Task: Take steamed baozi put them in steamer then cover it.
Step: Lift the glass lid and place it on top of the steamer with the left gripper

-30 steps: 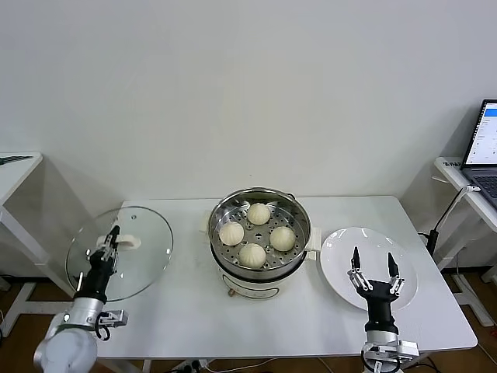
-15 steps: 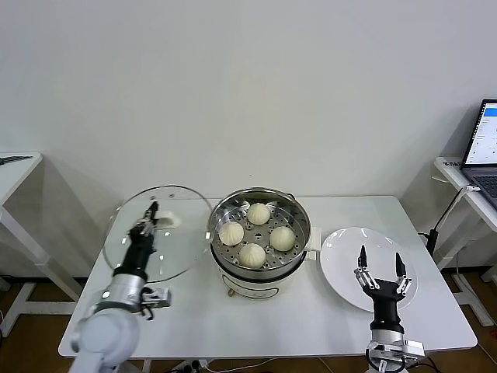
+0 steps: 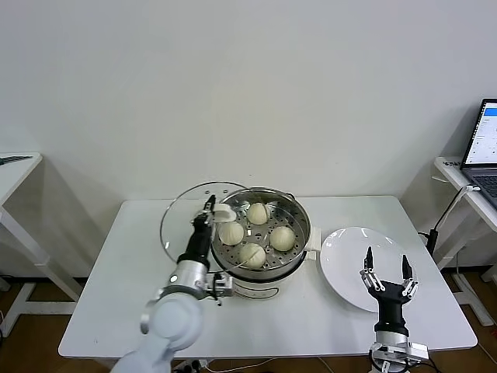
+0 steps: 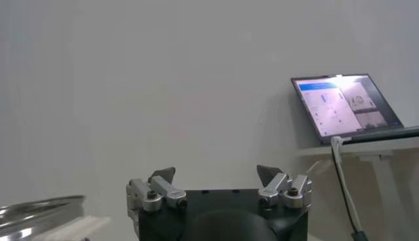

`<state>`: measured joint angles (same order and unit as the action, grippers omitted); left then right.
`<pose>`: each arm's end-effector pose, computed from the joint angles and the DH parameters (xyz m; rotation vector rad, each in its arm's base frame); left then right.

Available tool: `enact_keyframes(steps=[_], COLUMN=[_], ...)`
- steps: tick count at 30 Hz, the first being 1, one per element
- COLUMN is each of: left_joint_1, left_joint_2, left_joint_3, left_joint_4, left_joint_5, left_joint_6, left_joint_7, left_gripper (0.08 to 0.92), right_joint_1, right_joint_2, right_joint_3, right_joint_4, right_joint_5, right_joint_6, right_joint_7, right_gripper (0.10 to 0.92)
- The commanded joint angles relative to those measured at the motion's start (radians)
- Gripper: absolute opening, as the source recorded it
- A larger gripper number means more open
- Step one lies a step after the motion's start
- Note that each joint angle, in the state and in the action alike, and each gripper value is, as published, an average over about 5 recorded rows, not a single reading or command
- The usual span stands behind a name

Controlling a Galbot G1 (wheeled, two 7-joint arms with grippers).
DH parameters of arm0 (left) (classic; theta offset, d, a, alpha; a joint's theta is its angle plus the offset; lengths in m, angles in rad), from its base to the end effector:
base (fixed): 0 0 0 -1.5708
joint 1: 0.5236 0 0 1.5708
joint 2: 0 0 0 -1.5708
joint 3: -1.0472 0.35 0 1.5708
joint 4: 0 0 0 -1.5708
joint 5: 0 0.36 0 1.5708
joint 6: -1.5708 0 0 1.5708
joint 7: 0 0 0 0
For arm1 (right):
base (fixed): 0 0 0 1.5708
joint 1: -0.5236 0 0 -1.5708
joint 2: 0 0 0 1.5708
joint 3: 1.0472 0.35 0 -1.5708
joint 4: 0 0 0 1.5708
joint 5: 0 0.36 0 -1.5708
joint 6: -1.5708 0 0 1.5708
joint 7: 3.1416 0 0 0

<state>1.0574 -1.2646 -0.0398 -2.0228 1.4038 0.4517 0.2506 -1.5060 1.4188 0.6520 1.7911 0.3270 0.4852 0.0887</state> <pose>0.2843 -0.0855 -0.2321 0.0749 2.1675 2.0993 0.1966 -0.0855 -0.3887 0.3248 2.8527 0.1757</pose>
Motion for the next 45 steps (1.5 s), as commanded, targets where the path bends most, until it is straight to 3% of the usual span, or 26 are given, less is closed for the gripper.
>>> enact_keyframes(steps=[1, 11, 23, 45], left_joint_1=[-0.157, -0.195, -0.192, -0.164], left_joint_2=[-0.092, -0.196, -0.267, -0.284], left_joint_3=[0.196, 0.220, 0.221, 0.185], left_joint_4=[0.112, 0.201, 0.278, 0.334], left_joint_5=[0.099, 0.122, 0.120, 0.163], left_joint_6=[0.131, 0.151, 0.157, 0.149], left_joint_7=[0.059, 0.057, 0.018, -0.018], left_gripper=[0.190, 0.190, 0.190, 0.190], right_joint_1=[0.003, 0.008, 0.009, 0.018], right_joint_2=[0.008, 0.014, 0.017, 0.015], right_joint_3=[0.004, 0.004, 0.003, -0.005], right_joint_4=[-0.012, -0.024, -0.027, -0.046], right_joint_5=[-0.010, -0.025, -0.036, -0.042], right_joint_6=[-0.001, -0.004, -0.005, 0.000], right_joint_7=[-0.001, 0.000, 0.001, -0.001], right_gripper=[0.823, 0.823, 0.823, 0.823])
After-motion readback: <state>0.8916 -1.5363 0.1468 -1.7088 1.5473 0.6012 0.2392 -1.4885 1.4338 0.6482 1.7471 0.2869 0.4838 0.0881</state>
